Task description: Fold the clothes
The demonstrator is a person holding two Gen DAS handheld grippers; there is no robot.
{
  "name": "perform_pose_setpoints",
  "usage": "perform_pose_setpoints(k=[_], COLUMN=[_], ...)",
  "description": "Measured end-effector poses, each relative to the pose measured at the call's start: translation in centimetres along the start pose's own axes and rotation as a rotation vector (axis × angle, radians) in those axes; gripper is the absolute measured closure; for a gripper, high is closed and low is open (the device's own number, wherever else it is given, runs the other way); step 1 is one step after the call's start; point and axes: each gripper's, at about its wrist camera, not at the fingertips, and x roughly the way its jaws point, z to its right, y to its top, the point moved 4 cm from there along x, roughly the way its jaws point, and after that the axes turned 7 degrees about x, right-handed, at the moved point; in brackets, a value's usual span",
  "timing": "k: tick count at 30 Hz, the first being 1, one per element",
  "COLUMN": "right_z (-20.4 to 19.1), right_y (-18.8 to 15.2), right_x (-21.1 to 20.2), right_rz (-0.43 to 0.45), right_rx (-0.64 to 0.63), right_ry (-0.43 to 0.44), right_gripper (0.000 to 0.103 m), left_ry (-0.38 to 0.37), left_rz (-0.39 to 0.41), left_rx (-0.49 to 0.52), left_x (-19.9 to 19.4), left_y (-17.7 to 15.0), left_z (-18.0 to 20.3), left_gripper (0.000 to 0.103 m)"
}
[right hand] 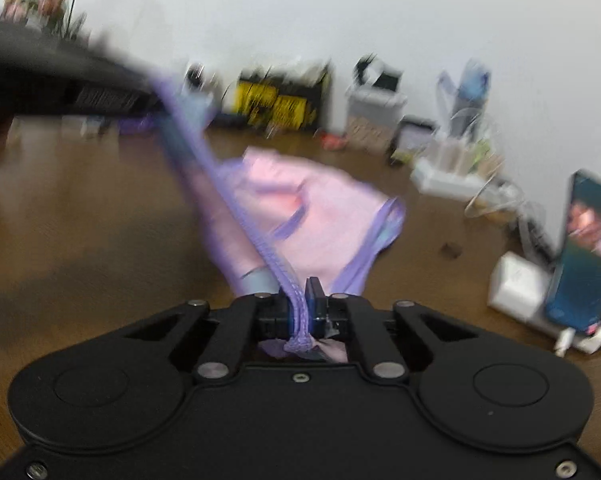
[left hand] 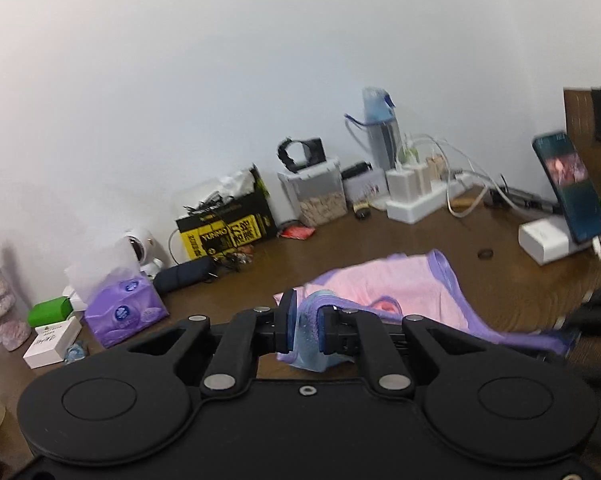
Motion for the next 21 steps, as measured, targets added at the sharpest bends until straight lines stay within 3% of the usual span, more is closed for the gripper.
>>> perform_pose_setpoints(k=[5, 6, 8, 11, 13, 16, 17, 18, 20, 21], right_z=[0.8, 0.8, 0.7, 0.5, 0.6, 1.1, 1.2, 1.2, 1.2, 1.4], right_y=[3.8, 4.5, 6.8, 8.9, 9.4, 8.9, 8.5, 7.9, 5.1, 3.7], right_x=[-4.9, -5.9, -9.6, -13.1, -13.1, -10.2, -8.6, -7.0, -1.8, -0.1], right_rz=[0.165, 0.192, 0.288, 0.362, 0.343, 0.241, 0.191, 0.141, -0.021, -0.091], right_rx=[-0.020, -0.029, -0.050, -0.086, -0.104, -0.097, -0.091, -0.095, -0.101, -0.098], right_ry=[-0.020, -0.021, -0.022, -0.009, 0.015, 0.067, 0.088, 0.106, 0.134, 0.122], right_gripper=[0.096, 0.096, 0.096, 0.095, 0.095, 0.094, 0.093, 0.089, 0.070, 0.067], left_ry=[0.010, -0.008, -0.014, -0.022, -0.035, -0.050, -0.054, -0.056, -0.055, -0.054], left_rz=[0.087, 0.150, 0.197, 0.259, 0.225, 0.094, 0.003, -0.073, -0.192, -0.251], left_rx=[-0.038, -0.066, -0.082, -0.123, -0.149, -0.160, -0.164, -0.186, -0.233, -0.256], left_x=[-4.0, -6.6, -8.6, -11.7, -11.2, -8.0, -5.5, -3.6, -1.1, 0.1], left_y=[2.4, 3.8, 4.7, 6.3, 6.2, 3.8, 1.8, -0.1, -3.6, -5.4], left_z=[-2.4, -3.3, -4.2, -5.5, -5.9, -5.5, -4.8, -4.4, -4.1, -3.9], left_gripper=[0.096, 0.096, 0.096, 0.096, 0.096, 0.096, 0.096, 0.096, 0.096, 0.095])
